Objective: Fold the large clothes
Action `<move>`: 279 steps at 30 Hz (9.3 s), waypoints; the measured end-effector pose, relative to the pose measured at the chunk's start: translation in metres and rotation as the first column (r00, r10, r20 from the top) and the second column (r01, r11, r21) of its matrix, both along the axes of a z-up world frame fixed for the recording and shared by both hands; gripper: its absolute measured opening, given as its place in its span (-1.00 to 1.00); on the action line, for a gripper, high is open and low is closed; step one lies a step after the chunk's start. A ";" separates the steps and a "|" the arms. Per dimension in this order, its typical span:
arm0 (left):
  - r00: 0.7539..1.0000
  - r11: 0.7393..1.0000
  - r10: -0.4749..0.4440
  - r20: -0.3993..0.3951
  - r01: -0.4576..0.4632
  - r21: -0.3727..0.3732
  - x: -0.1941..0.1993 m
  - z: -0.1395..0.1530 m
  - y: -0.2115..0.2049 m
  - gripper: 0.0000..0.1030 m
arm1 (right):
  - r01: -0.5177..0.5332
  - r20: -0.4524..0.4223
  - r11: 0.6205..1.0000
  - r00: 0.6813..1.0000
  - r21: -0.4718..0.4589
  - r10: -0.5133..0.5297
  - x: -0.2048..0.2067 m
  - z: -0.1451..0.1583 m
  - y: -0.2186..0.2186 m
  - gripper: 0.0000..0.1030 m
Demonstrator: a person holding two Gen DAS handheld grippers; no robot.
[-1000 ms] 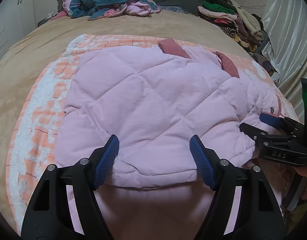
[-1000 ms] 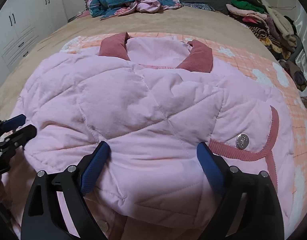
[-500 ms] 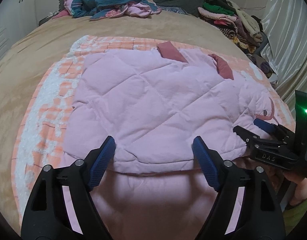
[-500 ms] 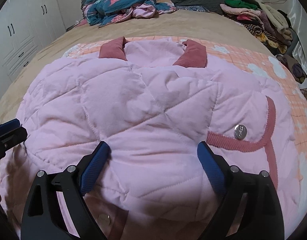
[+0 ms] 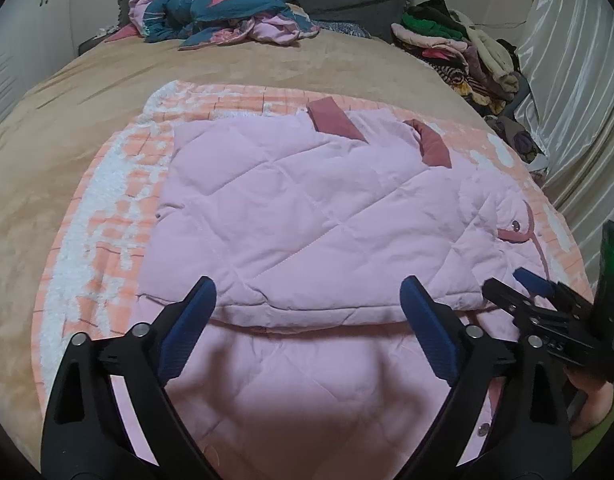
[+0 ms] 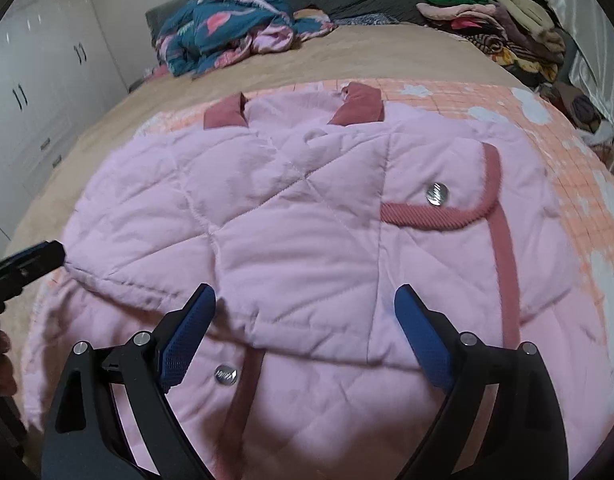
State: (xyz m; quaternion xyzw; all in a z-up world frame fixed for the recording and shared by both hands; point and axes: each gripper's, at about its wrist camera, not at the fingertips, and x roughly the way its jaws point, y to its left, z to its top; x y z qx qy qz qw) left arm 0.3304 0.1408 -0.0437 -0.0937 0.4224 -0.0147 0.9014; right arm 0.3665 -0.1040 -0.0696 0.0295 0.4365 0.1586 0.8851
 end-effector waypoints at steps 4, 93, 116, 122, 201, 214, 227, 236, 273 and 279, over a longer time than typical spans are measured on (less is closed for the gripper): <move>1.000 1.000 -0.001 0.010 0.001 -0.003 -0.005 0.005 -0.001 0.80 | 0.028 0.033 0.997 0.999 0.076 -0.031 -0.017 0.016 -0.019 0.77; 0.949 0.999 0.039 0.312 -0.046 0.017 -0.208 0.140 -0.027 0.82 | 0.021 0.395 0.989 0.915 0.147 -0.079 -0.214 0.208 -0.081 0.92; 0.944 0.997 0.067 0.323 -0.078 0.022 -0.250 0.137 -0.034 0.82 | 0.008 0.430 0.997 0.902 0.081 -0.043 -0.263 0.205 -0.098 0.92; 0.947 0.996 0.064 0.315 -0.080 0.039 -0.256 0.133 -0.043 0.82 | 0.013 0.426 0.997 0.903 0.079 -0.046 -0.274 0.201 -0.113 0.92; 0.963 0.977 0.198 -0.182 -0.209 -0.046 -0.272 -0.065 0.040 0.82 | 0.123 0.064 0.992 0.991 -0.041 -0.121 -0.272 0.045 -0.191 0.92; 0.972 0.981 0.194 -0.131 -0.191 0.032 -0.278 -0.057 0.028 -0.30 | 0.169 -0.048 0.984 0.984 -0.054 -0.172 -0.285 0.007 -0.225 0.92; 0.980 0.989 0.142 -0.140 -0.146 -0.019 -0.287 -0.053 0.024 -0.34 | 0.192 -0.191 0.978 0.966 0.084 -0.173 -0.299 -0.046 -0.241 0.91; 0.975 0.988 0.148 -0.165 -0.151 -0.007 -0.290 -0.062 0.024 -0.11 | 0.140 -0.140 0.966 0.984 0.217 -0.111 -0.309 -0.033 -0.240 -0.28; 0.978 0.986 0.141 0.156 -0.154 0.071 -0.257 0.068 0.006 -0.80 | 0.072 0.191 0.940 0.971 0.333 -0.143 -0.260 0.100 -0.229 -0.72; 0.971 0.984 0.155 0.184 -0.169 0.062 -0.242 0.084 0.012 -0.79 | 0.058 0.226 0.941 0.964 0.335 -0.140 -0.243 0.116 -0.225 -0.73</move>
